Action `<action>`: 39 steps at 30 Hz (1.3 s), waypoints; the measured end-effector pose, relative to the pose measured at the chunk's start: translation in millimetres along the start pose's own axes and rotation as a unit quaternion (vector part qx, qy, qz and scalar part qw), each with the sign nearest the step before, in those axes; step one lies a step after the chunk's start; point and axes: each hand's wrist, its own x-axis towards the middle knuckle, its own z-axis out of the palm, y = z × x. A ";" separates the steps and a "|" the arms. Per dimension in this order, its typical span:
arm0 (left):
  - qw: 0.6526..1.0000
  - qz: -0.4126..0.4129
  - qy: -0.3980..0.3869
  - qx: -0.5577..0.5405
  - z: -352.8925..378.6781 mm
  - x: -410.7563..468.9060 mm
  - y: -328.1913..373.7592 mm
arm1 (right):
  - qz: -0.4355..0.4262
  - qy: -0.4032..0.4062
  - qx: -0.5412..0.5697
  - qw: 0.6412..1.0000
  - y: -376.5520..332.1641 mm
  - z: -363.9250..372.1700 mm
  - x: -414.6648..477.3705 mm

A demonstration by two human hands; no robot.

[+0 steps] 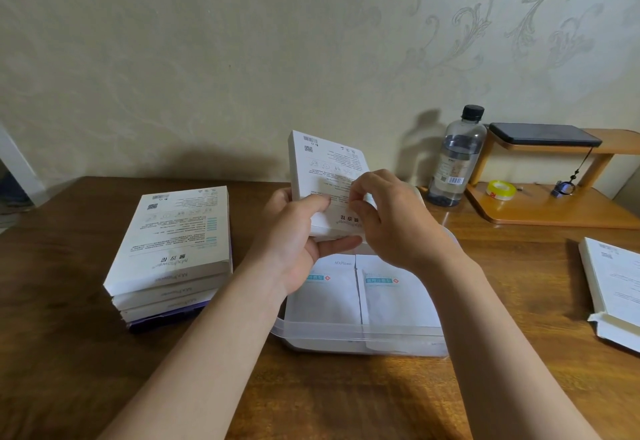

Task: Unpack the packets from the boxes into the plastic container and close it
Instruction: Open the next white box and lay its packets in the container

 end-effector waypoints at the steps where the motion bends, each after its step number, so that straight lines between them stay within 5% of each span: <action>1: 1.000 0.001 -0.001 0.003 0.0 0.2 -0.1 | 0.004 0.000 0.008 1.000 0.5 -0.3 0.0; 39: 1.000 -0.007 -0.011 -0.015 -5.1 7.1 -2.0 | -0.010 -0.065 0.014 0.998 -0.2 -7.6 -1.9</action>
